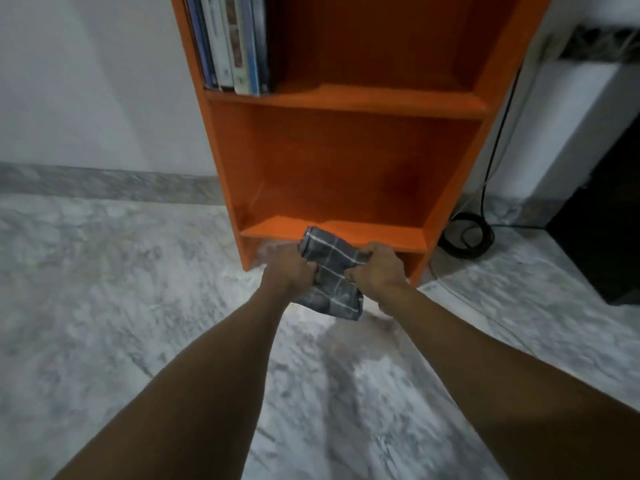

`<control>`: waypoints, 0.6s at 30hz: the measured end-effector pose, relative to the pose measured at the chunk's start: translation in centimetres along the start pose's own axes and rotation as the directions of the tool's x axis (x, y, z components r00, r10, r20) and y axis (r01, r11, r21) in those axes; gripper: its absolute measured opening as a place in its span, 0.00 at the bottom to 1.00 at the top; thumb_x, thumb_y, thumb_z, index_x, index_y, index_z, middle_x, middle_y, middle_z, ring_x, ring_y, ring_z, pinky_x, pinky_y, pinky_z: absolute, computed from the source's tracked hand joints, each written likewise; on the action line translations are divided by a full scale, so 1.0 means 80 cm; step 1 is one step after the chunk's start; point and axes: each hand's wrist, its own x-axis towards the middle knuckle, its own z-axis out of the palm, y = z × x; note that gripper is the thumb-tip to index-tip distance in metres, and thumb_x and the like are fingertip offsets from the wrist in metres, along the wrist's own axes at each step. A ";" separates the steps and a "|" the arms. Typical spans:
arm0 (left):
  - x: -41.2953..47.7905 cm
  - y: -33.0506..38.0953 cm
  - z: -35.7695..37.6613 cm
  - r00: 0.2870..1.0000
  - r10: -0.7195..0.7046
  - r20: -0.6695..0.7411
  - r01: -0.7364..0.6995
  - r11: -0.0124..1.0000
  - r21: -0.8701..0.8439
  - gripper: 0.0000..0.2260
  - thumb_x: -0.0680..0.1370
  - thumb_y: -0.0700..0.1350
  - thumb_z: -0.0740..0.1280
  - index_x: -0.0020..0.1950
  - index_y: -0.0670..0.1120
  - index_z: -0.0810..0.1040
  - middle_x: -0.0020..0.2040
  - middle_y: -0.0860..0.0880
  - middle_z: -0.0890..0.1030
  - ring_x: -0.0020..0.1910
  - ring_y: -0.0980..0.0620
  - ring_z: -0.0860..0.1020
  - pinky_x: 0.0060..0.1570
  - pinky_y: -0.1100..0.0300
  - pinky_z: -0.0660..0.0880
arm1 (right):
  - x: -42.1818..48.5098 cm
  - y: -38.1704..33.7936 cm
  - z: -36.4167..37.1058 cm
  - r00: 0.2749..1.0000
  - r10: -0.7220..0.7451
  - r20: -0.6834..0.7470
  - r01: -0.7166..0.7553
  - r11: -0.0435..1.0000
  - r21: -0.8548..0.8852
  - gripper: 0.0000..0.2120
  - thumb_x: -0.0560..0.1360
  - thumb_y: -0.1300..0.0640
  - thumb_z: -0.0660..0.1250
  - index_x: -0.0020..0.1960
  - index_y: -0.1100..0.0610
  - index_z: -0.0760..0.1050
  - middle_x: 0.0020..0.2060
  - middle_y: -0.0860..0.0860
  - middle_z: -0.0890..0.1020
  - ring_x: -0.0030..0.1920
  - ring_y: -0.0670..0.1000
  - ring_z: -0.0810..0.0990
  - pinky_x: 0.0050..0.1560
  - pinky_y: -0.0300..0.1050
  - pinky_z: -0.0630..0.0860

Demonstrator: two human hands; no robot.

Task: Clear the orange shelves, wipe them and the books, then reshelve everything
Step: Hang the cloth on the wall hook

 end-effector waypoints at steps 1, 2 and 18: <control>0.002 0.025 -0.034 1.000 -0.006 -0.029 0.006 1.000 0.002 0.10 0.75 0.43 0.65 0.55 0.42 0.80 0.50 0.41 0.83 0.52 0.40 0.80 0.54 0.47 0.78 | 0.002 -0.040 -0.017 1.000 -0.024 0.000 0.024 1.000 0.011 0.13 0.69 0.62 0.73 0.48 0.53 0.72 0.47 0.55 0.81 0.49 0.58 0.81 0.49 0.54 0.80; 0.002 0.052 -0.071 0.998 -0.024 -0.063 0.023 1.000 -0.010 0.10 0.76 0.43 0.65 0.56 0.43 0.78 0.51 0.41 0.82 0.52 0.40 0.80 0.55 0.47 0.78 | 0.001 -0.083 -0.035 0.999 -0.046 -0.002 0.046 0.999 0.012 0.13 0.69 0.62 0.72 0.48 0.52 0.73 0.46 0.55 0.81 0.49 0.58 0.81 0.49 0.53 0.80; -0.128 0.531 -0.764 0.866 -0.027 -0.500 -0.006 0.998 -0.064 0.10 0.80 0.44 0.58 0.57 0.50 0.77 0.54 0.44 0.81 0.50 0.42 0.76 0.48 0.55 0.71 | -0.204 -0.854 -0.377 0.956 -0.291 0.049 0.273 0.935 0.225 0.10 0.65 0.62 0.74 0.39 0.52 0.76 0.42 0.53 0.83 0.42 0.57 0.83 0.46 0.54 0.82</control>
